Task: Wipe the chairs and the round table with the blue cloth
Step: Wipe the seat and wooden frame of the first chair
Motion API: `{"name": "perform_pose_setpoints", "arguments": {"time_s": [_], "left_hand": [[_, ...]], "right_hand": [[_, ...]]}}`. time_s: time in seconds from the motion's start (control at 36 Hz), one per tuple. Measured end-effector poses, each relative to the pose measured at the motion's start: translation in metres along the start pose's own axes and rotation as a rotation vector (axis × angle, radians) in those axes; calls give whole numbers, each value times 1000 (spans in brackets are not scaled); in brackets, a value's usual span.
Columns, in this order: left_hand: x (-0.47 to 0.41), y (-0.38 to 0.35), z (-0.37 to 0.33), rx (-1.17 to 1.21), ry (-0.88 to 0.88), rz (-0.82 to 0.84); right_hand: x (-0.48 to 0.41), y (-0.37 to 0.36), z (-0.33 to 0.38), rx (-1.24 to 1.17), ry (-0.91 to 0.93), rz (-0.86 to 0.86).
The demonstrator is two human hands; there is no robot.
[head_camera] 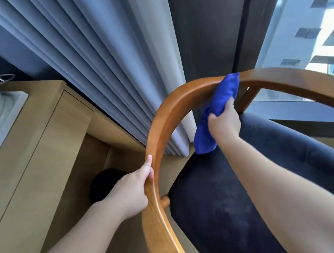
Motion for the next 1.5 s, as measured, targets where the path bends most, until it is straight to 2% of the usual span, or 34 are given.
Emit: {"name": "perform_pose_setpoints", "arguments": {"time_s": [0.17, 0.42, 0.58, 0.75, 0.83, 0.97, 1.08, 1.22, 1.36, 1.5], "left_hand": [[-1, 4, 1, -20, -39, 4], [8, 9, -1, 20, -57, -13], [42, 20, 11, 48, -51, -81], [75, 23, 22, 62, -34, -75], [91, 28, 18, 77, -62, -78], [125, 48, -5, 63, -229, -143], [155, 68, -40, -19, -482, -220], [203, 79, -89, -200, -779, -231], [251, 79, -130, -284, -961, -232], [289, 83, -168, -262, -1032, -198]], "right_hand": [[-8, -8, 26, 44, 123, 87], [69, -49, 28, 169, 430, 255], [123, -66, 11, 153, 510, 438], [179, -68, -19, 337, 510, 723], [195, -52, -23, 431, 515, 795], [218, -3, -4, 444, 584, 764], [242, 52, 19, 315, 586, 701], [288, 129, 35, 146, 537, 615], [335, 197, 38, 119, 527, 581], [369, 251, 28, 246, 521, 524]]}}
Point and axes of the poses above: each hand's wrist, its own x-axis away from the middle knuckle, its own y-axis out of the back of the hand, z = x × y, the point moved 5 cm from there along -x, towards the middle knuckle, and after that the axes turned 11 degrees about x, right-handed, at the moved point
